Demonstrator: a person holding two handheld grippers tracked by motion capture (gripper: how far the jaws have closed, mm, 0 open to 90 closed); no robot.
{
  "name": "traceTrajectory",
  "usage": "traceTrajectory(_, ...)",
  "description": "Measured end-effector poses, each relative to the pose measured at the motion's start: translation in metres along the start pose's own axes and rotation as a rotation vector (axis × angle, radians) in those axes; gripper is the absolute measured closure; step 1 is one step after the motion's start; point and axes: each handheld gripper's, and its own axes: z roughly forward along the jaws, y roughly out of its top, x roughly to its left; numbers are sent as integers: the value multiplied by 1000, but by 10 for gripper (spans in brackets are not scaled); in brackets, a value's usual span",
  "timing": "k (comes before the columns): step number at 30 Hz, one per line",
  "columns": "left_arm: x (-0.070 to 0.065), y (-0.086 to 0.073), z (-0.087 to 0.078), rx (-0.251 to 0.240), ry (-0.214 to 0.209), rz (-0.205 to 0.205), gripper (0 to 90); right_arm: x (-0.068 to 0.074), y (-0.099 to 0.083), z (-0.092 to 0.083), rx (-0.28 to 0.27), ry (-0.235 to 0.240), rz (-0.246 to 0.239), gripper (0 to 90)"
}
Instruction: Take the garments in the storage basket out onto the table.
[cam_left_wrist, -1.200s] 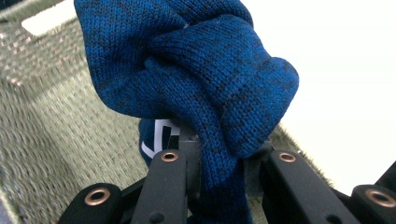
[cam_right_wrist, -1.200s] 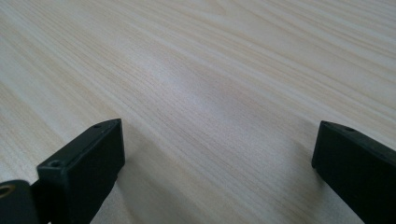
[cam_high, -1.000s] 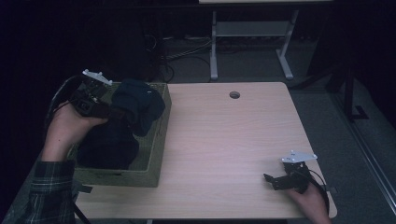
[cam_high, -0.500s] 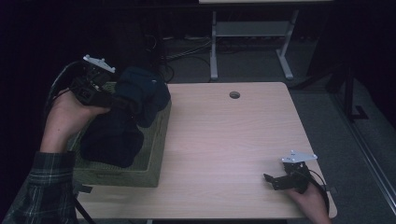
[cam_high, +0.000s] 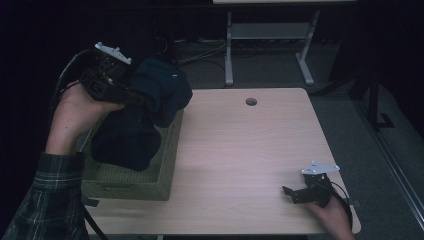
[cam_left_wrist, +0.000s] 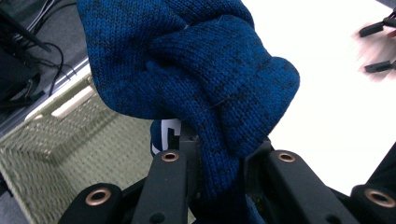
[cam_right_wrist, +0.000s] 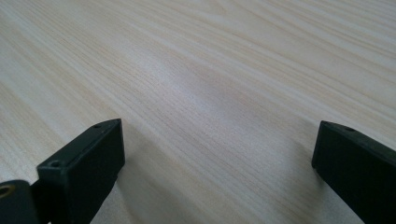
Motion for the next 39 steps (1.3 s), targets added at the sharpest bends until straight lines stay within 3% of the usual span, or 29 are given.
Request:
traceTrajectory(23,-40,56,10,-15,-91,109,756,0,0,0,0,-1,-1,22)
traceTrajectory(39,-80,89,44,-10,-170,205,755,0,0,0,-1,-1,0,22)
